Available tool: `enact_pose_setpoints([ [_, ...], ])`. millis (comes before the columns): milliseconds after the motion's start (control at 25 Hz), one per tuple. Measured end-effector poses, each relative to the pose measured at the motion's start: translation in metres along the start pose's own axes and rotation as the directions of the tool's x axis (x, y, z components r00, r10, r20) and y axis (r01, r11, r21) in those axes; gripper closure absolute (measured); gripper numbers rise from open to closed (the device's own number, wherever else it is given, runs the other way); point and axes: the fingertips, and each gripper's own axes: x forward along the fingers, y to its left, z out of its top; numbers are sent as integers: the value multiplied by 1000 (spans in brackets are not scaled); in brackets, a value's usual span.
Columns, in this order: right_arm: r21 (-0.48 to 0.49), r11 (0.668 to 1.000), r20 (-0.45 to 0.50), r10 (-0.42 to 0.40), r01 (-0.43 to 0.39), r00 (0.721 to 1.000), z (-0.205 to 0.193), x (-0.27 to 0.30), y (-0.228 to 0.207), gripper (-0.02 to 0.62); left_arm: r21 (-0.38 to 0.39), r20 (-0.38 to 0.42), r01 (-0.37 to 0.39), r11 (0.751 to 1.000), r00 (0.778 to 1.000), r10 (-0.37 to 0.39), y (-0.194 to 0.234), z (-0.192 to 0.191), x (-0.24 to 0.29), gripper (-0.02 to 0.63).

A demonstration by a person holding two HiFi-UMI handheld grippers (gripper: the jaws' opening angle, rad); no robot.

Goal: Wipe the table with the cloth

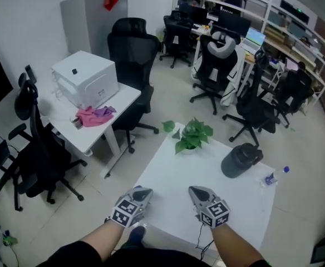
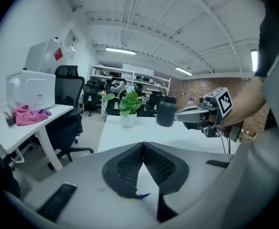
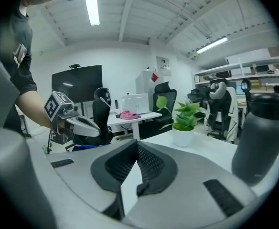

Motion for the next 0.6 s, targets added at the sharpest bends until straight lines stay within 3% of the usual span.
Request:
enact_pose_setpoints([
  [200,-31,995,-33,93,-94,995,-4,38,34,583,95,-122,-1,995,992,13,40,-46,-32,597],
  [320,-47,989,-65,135,-138,989,-10,53,51,583,163,-218,114,980,973,-77,39,-72,-38,466],
  [400,-58,985,-81,158,-163,984,-12,60,61,582,283,-322,246,927,935,-150,31,-90,-39,400],
  [480,-66,981,-91,174,-180,981,-13,66,69,583,389,-429,373,842,883,-193,25,-107,-39,346],
  [600,-73,978,-107,187,-195,977,-17,70,75,582,469,-557,526,710,799,-225,21,-128,-35,285],
])
